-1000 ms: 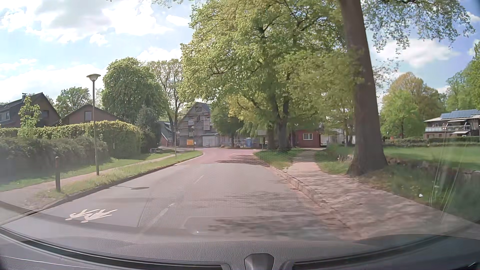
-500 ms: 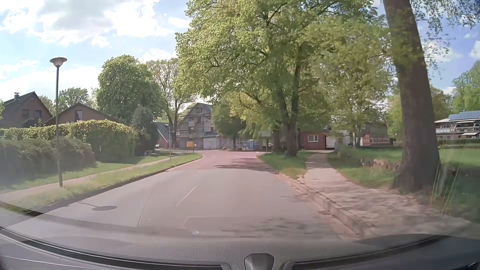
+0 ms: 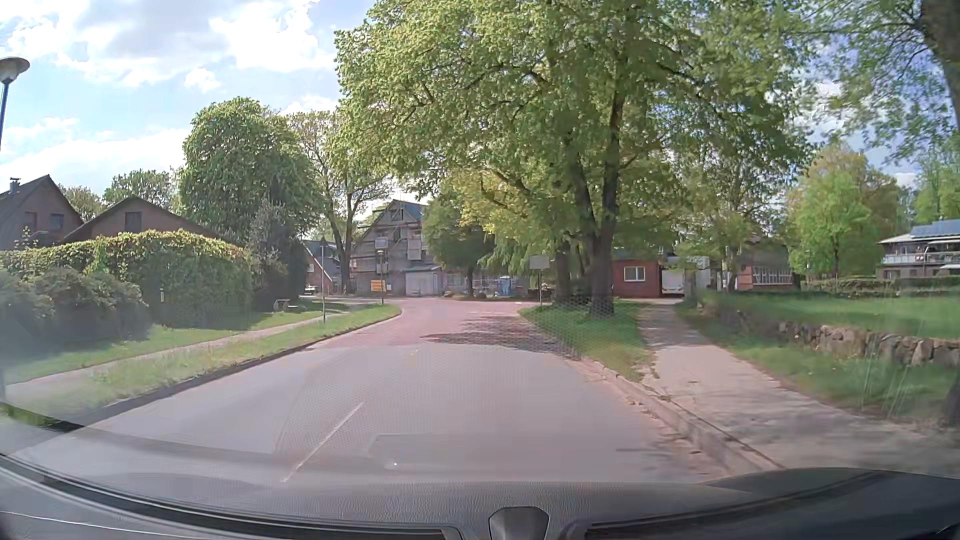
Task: Follow the waypoints while adhering to traffic rules and regulations
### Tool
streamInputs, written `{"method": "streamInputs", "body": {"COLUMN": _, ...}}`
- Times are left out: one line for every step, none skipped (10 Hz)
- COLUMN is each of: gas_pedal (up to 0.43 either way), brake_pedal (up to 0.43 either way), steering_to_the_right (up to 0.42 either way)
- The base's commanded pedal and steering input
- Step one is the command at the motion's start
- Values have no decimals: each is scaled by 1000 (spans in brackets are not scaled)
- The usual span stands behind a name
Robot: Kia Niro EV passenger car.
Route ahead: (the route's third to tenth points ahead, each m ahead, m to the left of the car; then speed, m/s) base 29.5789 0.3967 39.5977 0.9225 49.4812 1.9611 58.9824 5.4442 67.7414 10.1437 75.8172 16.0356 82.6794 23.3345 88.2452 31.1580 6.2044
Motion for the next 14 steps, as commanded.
{"method": "streamInputs", "body": {"gas_pedal": 67, "brake_pedal": 0, "steering_to_the_right": -4}}
{"method": "streamInputs", "body": {"gas_pedal": 67, "brake_pedal": 0, "steering_to_the_right": -4}}
{"method": "streamInputs", "body": {"gas_pedal": 67, "brake_pedal": 0, "steering_to_the_right": -4}}
{"method": "streamInputs", "body": {"gas_pedal": 67, "brake_pedal": 0, "steering_to_the_right": -4}}
{"method": "streamInputs", "body": {"gas_pedal": 67, "brake_pedal": 0, "steering_to_the_right": -4}}
{"method": "streamInputs", "body": {"gas_pedal": 59, "brake_pedal": 0, "steering_to_the_right": -3}}
{"method": "streamInputs", "body": {"gas_pedal": 47, "brake_pedal": 0, "steering_to_the_right": -4}}
{"method": "streamInputs", "body": {"gas_pedal": 39, "brake_pedal": 0, "steering_to_the_right": -4}}
{"method": "streamInputs", "body": {"gas_pedal": 20, "brake_pedal": 0, "steering_to_the_right": -4}}
{"method": "streamInputs", "body": {"gas_pedal": 8, "brake_pedal": 0, "steering_to_the_right": -4}}
{"method": "streamInputs", "body": {"gas_pedal": 0, "brake_pedal": 0, "steering_to_the_right": -4}}
{"method": "streamInputs", "body": {"gas_pedal": 0, "brake_pedal": 0, "steering_to_the_right": -5}}
{"method": "streamInputs", "body": {"gas_pedal": 0, "brake_pedal": 0, "steering_to_the_right": -7}}
{"method": "streamInputs", "body": {"gas_pedal": 0, "brake_pedal": 0, "steering_to_the_right": -8}}
